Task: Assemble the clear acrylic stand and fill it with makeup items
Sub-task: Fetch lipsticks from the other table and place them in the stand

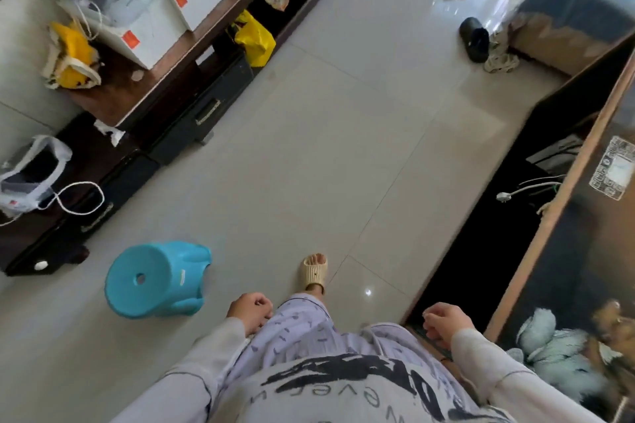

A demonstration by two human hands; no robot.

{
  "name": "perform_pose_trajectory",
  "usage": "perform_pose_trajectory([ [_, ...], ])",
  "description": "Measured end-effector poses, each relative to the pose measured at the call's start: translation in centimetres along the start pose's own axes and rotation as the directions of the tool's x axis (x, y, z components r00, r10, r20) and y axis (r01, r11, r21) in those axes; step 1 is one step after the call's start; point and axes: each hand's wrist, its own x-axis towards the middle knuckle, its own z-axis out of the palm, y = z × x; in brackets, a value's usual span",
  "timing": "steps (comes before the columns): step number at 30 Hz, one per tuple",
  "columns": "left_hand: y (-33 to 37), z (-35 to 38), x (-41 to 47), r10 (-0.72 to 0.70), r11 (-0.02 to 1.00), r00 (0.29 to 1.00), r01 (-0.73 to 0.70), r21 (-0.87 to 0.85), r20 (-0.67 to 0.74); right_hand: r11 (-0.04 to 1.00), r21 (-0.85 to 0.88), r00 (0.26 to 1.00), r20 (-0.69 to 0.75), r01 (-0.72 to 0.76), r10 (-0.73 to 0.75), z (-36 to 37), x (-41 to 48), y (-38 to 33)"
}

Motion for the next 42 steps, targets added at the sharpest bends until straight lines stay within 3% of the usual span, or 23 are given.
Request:
perform_pose_trajectory([
  [4,9.6,-3.7,3.8,0.113,0.983,0.992,-0.12,0.136,0.056,0.948,0.301,0.986,-0.089,-0.106,0.138,-0.3,0.4,-1.5],
  [6,14.9,-4.8,5.2,0.175,0.964,0.983,-0.183,0.193,0.057,0.931,0.343,0.976,-0.122,-0.128,0.179,-0.5,0.2,-2.5],
  [10,24.4,-5.0,7.2,0.243,0.96,0.965,-0.253,0.117,0.093,0.916,0.374,0.967,-0.139,-0.147,0.212,-2.2,1.4,-3.9],
  [14,30.6,-2.7,8.0,0.253,0.951,0.955,-0.274,0.144,0.153,0.784,0.586,0.944,-0.092,-0.206,0.317,-4.7,4.0,-5.2],
  [20,35.3,1.1,9.2,0.181,0.945,0.971,-0.215,0.248,0.153,0.798,0.584,0.971,-0.066,-0.149,0.229,-14.1,8.2,-10.1],
  [26,39.7,3.8,9.9,0.143,0.946,0.983,-0.171,0.275,0.119,0.82,0.572,0.991,-0.124,0.023,0.059,-23.8,10.3,-15.7],
  [31,45.4,4.6,10.9,0.147,0.935,0.983,-0.174,0.309,0.109,0.774,0.632,0.984,-0.159,0.037,0.083,-28.7,12.5,-16.7],
  [36,53.5,5.7,13.2,0.153,0.927,0.973,-0.201,0.316,0.172,0.65,0.759,0.964,-0.143,-0.038,0.224,-31.5,15.7,-16.6],
  [42,68.0,9.6,15.3,0.229,0.721,0.916,-0.387,0.574,0.33,0.44,0.882,0.898,-0.045,-0.17,0.437,-31.6,18.5,-17.4],
])
